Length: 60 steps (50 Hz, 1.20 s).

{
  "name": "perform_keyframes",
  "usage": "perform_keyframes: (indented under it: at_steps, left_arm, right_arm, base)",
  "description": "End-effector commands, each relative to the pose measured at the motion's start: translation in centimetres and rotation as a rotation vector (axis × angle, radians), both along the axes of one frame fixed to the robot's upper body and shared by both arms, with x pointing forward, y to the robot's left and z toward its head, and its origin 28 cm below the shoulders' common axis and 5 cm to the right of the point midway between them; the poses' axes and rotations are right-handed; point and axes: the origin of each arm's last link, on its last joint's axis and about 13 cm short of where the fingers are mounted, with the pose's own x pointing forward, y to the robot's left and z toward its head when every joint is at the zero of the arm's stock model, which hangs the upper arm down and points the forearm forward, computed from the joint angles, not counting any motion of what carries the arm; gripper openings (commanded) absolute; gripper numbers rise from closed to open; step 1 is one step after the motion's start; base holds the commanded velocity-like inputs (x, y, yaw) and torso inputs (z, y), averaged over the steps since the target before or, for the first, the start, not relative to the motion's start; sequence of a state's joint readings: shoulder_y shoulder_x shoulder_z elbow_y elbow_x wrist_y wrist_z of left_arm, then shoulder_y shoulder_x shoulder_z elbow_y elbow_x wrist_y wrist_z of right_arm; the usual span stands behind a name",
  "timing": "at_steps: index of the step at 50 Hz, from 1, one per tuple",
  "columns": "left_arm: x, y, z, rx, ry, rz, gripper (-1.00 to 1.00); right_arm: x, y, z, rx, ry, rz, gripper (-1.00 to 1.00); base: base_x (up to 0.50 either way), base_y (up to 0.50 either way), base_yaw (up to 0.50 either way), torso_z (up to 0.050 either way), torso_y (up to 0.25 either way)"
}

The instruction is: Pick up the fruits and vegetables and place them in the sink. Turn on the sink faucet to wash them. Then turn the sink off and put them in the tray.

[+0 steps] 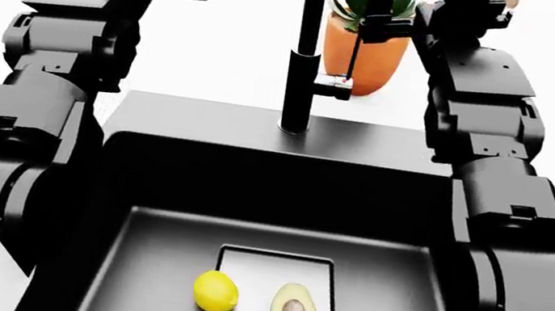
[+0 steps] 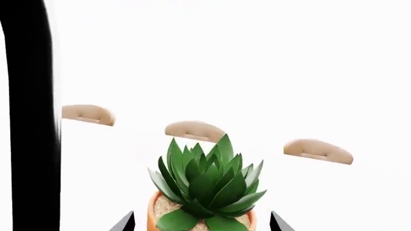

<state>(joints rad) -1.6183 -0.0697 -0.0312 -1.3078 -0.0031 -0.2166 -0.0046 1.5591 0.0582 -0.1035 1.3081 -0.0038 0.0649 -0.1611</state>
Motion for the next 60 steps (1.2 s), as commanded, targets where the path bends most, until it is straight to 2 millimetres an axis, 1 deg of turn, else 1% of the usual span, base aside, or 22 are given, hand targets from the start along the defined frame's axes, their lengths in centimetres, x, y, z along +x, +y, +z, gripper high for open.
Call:
perform_keyframes:
  at_steps: [1,7,8,9,10,11,12,13,14,15,20,27,29,30,31,32,35,36,41,47,52,60]
  left_arm:
    - [0.0,0.1,0.3,-0.003,-0.011,0.003,1.00]
    - [-0.2,0.5,1.2,0.021,0.002,-0.095,1.00]
    - [-0.8,1.4,2.2,0.055,0.031,-0.170,1.00]
    - [-1.4,2.2,-0.7,0.056,0.147,-0.214,1.00]
    - [-2.3,2.7,-0.8,0.056,0.197,-0.241,1.00]
    - [-3.5,2.9,0.2,0.063,0.220,-0.258,1.00]
    - [-4.8,2.8,1.7,0.078,0.207,-0.270,1.00]
    - [-6.1,2.6,3.7,0.122,0.098,-0.281,1.00]
    - [-6.8,2.6,4.6,0.144,0.050,-0.288,1.00]
    - [-7.0,2.6,4.7,0.141,0.056,-0.299,1.00]
    - [-8.6,2.6,4.8,0.199,0.071,-0.413,1.00]
    - [-12.9,2.8,4.9,0.378,0.137,-0.624,1.00]
    - [-14.3,2.9,4.5,0.438,0.165,-0.669,1.00]
    - [-15.1,2.9,4.3,0.465,0.178,-0.696,1.00]
    - [-15.9,2.9,4.2,0.484,0.193,-0.727,1.00]
    - [-16.4,2.9,4.1,0.503,0.204,-0.749,1.00]
    - [-17.5,2.9,3.2,0.549,0.247,-0.824,1.00]
    - [-18.0,2.8,2.9,0.568,0.263,-0.854,1.00]
    - [-19.9,2.6,0.7,0.616,0.359,-0.959,1.00]
    - [-21.5,2.4,-0.1,0.613,0.362,-1.020,1.00]
    - [-21.4,2.4,-0.4,0.612,0.358,-1.030,1.00]
    - [-20.9,2.7,0.0,0.619,0.346,-1.013,1.00]
  right_arm:
    - [-0.1,-0.9,1.6,-0.006,-0.033,-0.029,1.00]
    - [-0.5,-2.1,4.0,-0.088,-0.007,-0.062,1.00]
    - [-1.4,-4.3,5.1,-0.177,0.041,-0.053,1.00]
    - [-2.2,-7.0,2.0,-0.223,0.192,-0.052,1.00]
    - [-3.5,-8.4,2.3,-0.250,0.254,-0.062,1.00]
    - [-4.9,-9.0,3.6,-0.263,0.280,-0.072,1.00]
    - [-6.4,-8.9,5.1,-0.269,0.291,-0.084,1.00]
    - [-8.0,-8.5,6.5,-0.270,0.294,-0.097,1.00]
    - [-9.6,-7.8,7.9,-0.289,0.242,-0.094,1.00]
    - [-10.9,-7.1,9.2,-0.331,0.153,-0.077,1.00]
    - [-12.7,-7.1,9.8,-0.436,0.198,-0.031,1.00]
    - [-17.9,-5.7,11.0,-0.624,0.300,0.163,1.00]
    - [-18.5,-5.9,10.7,-0.672,0.343,0.232,1.00]
    - [-19.4,-6.7,11.4,-0.693,0.310,0.153,1.00]
    - [-20.8,-7.5,12.9,-0.705,0.252,0.054,1.00]
    - [-21.2,-7.3,13.4,-0.713,0.222,0.013,1.00]
    - [-21.8,-5.2,12.3,-0.744,0.170,-0.011,1.00]
    - [-22.0,-4.4,11.4,-0.767,0.203,0.069,1.00]
    - [-24.5,-0.9,7.1,-0.836,0.531,0.723,1.00]
    - [-25.3,0.4,5.0,-0.850,0.571,0.875,1.00]
    - [-25.5,0.7,3.4,-0.832,0.607,0.928,1.00]
    - [-25.3,0.9,2.5,-0.817,0.641,0.946,1.00]
  base:
    - [0.00,0.00,0.00,0.000,0.000]
    - [0.00,0.00,0.00,0.000,0.000]
    - [0.00,0.00,0.00,0.000,0.000]
    - [0.00,0.00,0.00,0.000,0.000]
    - [0.00,0.00,0.00,0.000,0.000]
    - [0.00,0.00,0.00,0.000,0.000]
    - [0.00,0.00,0.00,0.000,0.000]
    - [0.00,0.00,0.00,0.000,0.000]
    - [0.00,0.00,0.00,0.000,0.000]
    - [0.00,0.00,0.00,0.000,0.000]
    - [0.00,0.00,0.00,0.000,0.000]
    - [0.00,0.00,0.00,0.000,0.000]
    - [0.00,0.00,0.00,0.000,0.000]
    - [0.00,0.00,0.00,0.000,0.000]
    - [0.00,0.00,0.00,0.000,0.000]
    - [0.00,0.00,0.00,0.000,0.000]
    - [0.00,0.00,0.00,0.000,0.000]
    - [0.00,0.00,0.00,0.000,0.000]
    - [0.00,0.00,0.00,0.000,0.000]
    - [0.00,0.00,0.00,0.000,0.000]
    - [0.00,0.00,0.00,0.000,0.000]
    - [0.00,0.00,0.00,0.000,0.000]
